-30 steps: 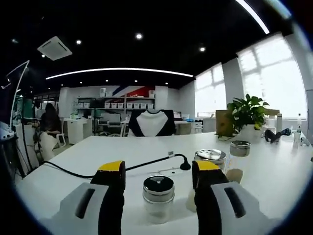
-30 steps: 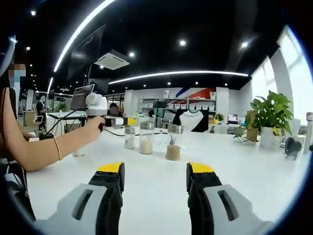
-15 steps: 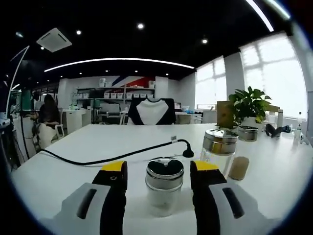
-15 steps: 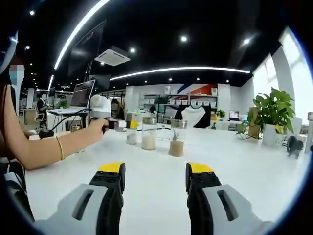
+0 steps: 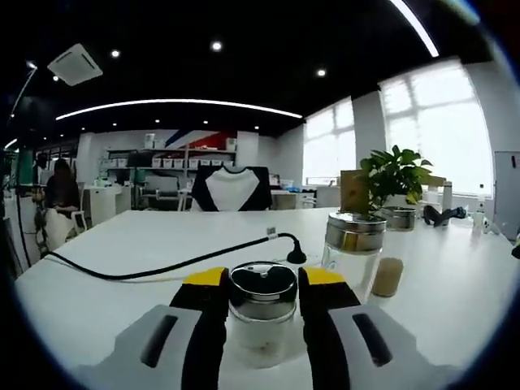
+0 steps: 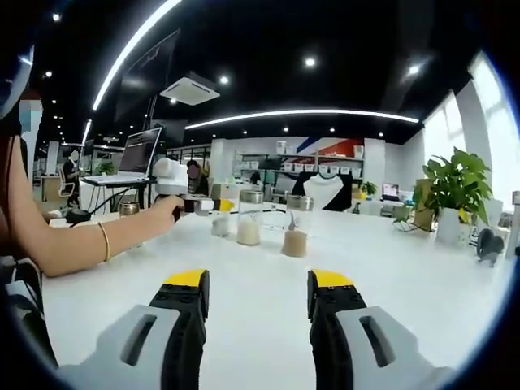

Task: Rotate the seasoning bottle until the label or dispensing opening points toward the visible target arrow and the bottle remains upright within the marked orientation range

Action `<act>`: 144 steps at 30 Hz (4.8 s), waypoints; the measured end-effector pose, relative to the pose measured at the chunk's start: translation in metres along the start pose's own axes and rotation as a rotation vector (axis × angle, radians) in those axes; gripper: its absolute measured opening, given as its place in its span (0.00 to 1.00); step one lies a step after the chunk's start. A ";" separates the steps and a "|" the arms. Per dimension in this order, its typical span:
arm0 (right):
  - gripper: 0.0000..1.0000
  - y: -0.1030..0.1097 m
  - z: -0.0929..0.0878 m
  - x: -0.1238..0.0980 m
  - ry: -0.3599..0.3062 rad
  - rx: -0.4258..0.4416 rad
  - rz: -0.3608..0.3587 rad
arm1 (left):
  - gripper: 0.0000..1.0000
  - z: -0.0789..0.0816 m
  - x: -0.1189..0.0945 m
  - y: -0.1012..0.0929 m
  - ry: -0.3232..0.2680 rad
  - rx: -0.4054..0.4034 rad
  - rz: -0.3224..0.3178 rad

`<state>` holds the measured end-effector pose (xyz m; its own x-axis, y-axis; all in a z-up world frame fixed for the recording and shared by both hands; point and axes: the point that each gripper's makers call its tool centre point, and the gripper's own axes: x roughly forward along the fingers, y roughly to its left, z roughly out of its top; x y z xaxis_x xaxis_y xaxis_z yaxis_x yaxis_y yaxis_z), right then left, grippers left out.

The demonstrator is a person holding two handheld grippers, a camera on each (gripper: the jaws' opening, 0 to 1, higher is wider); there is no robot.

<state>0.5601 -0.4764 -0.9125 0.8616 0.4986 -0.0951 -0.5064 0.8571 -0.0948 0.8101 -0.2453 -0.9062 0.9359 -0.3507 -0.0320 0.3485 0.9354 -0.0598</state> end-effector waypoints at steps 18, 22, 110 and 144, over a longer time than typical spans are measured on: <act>0.46 0.002 0.007 -0.007 -0.013 -0.003 0.000 | 0.34 0.002 0.003 -0.002 0.009 0.037 0.012; 0.46 0.002 0.008 -0.011 -0.016 0.003 -0.001 | 0.34 0.013 -0.004 -0.002 -0.002 0.043 0.009; 0.47 0.041 0.018 -0.014 -0.046 0.020 0.183 | 0.34 0.024 -0.166 -0.212 -0.033 0.048 -0.575; 0.46 0.076 0.017 -0.005 -0.061 0.087 0.292 | 0.34 0.031 -0.195 -0.250 -0.042 0.027 -0.730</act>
<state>0.5175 -0.4113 -0.9022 0.6816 0.7303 -0.0458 -0.7305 0.6827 0.0132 0.5419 -0.4094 -0.8541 0.4661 -0.8836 0.0449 0.8847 0.4654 -0.0262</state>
